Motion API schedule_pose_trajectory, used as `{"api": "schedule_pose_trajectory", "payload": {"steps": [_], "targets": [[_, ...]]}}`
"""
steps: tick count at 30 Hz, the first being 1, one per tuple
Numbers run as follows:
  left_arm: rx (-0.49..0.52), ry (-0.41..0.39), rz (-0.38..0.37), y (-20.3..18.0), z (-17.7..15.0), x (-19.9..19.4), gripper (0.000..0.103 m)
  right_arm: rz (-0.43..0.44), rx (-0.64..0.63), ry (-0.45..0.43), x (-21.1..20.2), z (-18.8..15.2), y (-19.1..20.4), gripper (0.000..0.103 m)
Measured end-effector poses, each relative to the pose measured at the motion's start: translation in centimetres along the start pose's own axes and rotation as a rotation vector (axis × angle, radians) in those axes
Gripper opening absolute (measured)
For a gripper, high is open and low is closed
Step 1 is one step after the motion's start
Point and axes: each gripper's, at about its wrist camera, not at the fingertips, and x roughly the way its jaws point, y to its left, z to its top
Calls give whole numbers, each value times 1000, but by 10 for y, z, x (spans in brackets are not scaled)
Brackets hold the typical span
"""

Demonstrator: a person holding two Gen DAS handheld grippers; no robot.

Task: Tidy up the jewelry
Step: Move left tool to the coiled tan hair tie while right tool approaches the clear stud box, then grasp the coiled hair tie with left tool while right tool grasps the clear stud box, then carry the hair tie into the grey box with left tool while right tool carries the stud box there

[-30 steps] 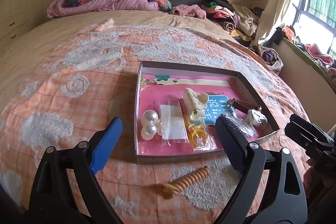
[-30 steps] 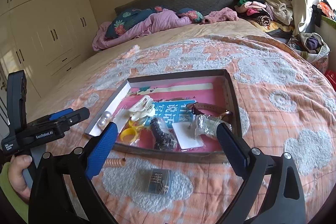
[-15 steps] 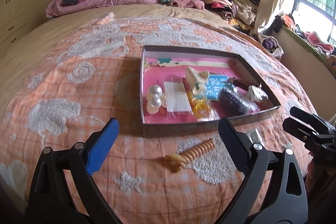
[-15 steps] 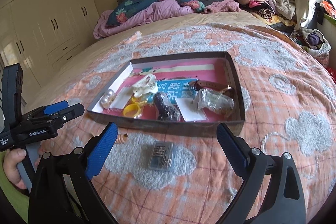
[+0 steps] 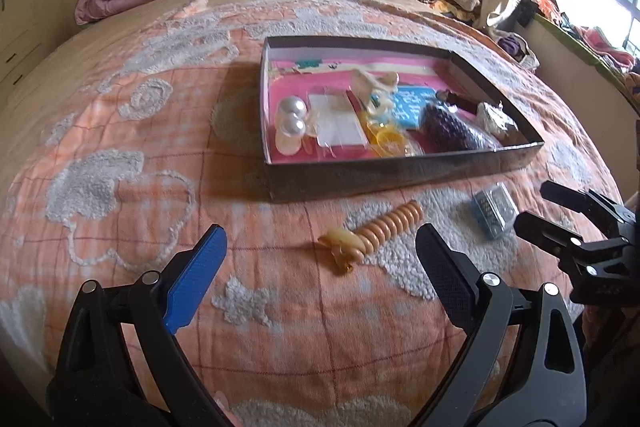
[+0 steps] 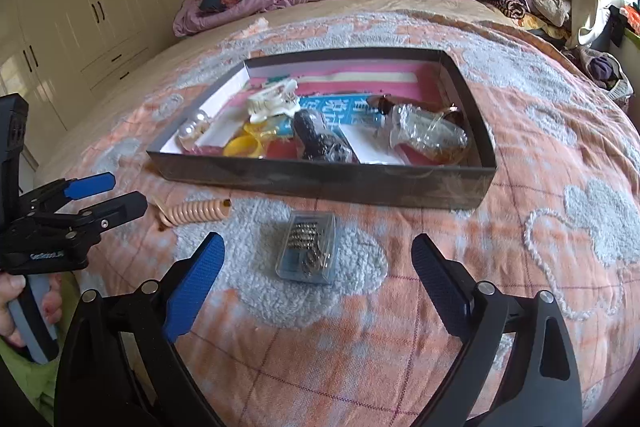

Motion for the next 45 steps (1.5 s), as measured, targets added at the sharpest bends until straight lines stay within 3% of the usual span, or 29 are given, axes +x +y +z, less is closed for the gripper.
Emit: {"api": "schedule_pose_trajectory", "payload": {"steps": [8,15,19,20,23,25,30,34,45], "targets": [[46,30,-22,-9,-10,15,88,-6,-29,22,19,-7,1,84],[55,35,-38,-8,-11,28,87,-10,-26,46,35,-11,-5,70],[61,43,-48,-11,-8,38,77,-14,-46,36,36,-12,-6,55],[68,42,-48,-14,-7,40,76,1,-42,36,36,-12,-7,47],[101,30,-51,-22,-6,42,57,23,-44,35,35,-12,-7,33],[116,29,-49,-27,-6,43,47,26,-47,31,33,-13,-7,33],[132,25,-41,-29,-7,44,40,38,-30,29,28,-11,-11,33],[164,12,-29,-37,-9,38,24,40,-22,27,23,-9,-11,33],[153,-30,-132,-45,-8,2,21,58,-31,-19,-9,-6,-5,32]]}}
